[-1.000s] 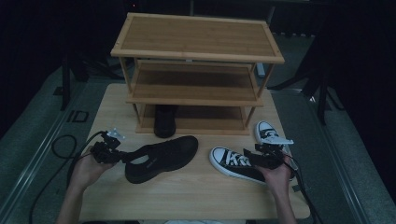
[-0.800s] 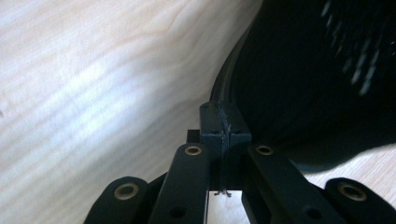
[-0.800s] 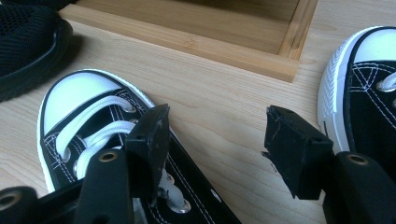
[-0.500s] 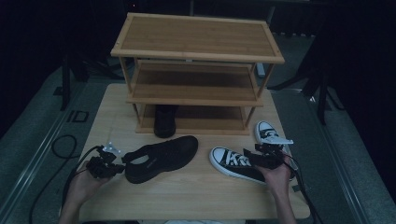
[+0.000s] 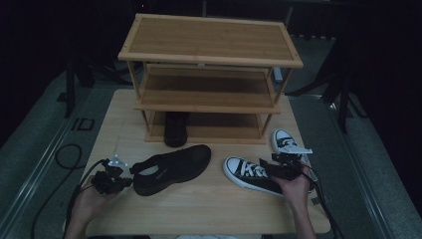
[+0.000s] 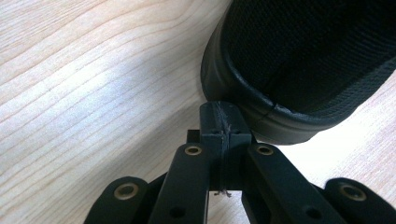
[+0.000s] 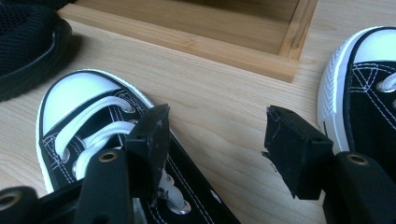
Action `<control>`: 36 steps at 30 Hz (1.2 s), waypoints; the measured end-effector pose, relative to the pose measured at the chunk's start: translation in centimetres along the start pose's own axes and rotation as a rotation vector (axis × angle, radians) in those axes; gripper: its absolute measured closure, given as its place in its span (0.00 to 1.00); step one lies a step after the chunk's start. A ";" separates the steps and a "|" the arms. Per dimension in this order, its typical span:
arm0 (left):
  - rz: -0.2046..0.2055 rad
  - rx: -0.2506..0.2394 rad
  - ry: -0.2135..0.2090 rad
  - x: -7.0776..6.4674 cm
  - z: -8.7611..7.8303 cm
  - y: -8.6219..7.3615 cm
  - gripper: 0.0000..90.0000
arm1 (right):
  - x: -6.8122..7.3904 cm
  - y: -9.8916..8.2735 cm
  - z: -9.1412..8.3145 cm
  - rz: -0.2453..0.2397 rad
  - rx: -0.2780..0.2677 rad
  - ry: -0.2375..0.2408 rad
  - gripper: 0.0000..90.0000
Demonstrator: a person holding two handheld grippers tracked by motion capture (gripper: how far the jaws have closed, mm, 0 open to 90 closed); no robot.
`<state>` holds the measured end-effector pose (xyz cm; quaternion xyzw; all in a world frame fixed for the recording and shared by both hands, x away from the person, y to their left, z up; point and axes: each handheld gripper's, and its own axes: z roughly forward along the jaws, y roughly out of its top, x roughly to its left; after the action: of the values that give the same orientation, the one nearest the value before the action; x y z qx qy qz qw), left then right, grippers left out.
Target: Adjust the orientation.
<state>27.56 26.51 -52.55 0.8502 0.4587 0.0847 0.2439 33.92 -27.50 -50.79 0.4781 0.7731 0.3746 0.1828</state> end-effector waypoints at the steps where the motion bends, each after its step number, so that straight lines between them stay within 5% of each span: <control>1: 0.002 -0.005 -0.012 -0.1 0.0 -0.1 1.00 | 0.0 0.0 0.0 0.000 0.000 0.000 0.45; 7: 0.044 -0.018 -0.055 -2.1 0.6 0.2 1.00 | 0.1 0.0 0.0 -0.002 0.001 -0.002 0.45; 15: 0.164 0.011 -0.118 -6.5 1.6 1.8 1.00 | 0.0 0.0 0.0 -0.002 0.001 -0.001 0.45; 36: 0.428 0.042 -0.295 -14.4 4.8 6.3 1.00 | 0.0 0.0 0.0 -0.004 0.000 0.000 0.45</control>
<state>25.82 10.12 -52.49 0.9360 0.2295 0.0000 0.2669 33.89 -27.51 -50.79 0.4766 0.7740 0.3744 0.1835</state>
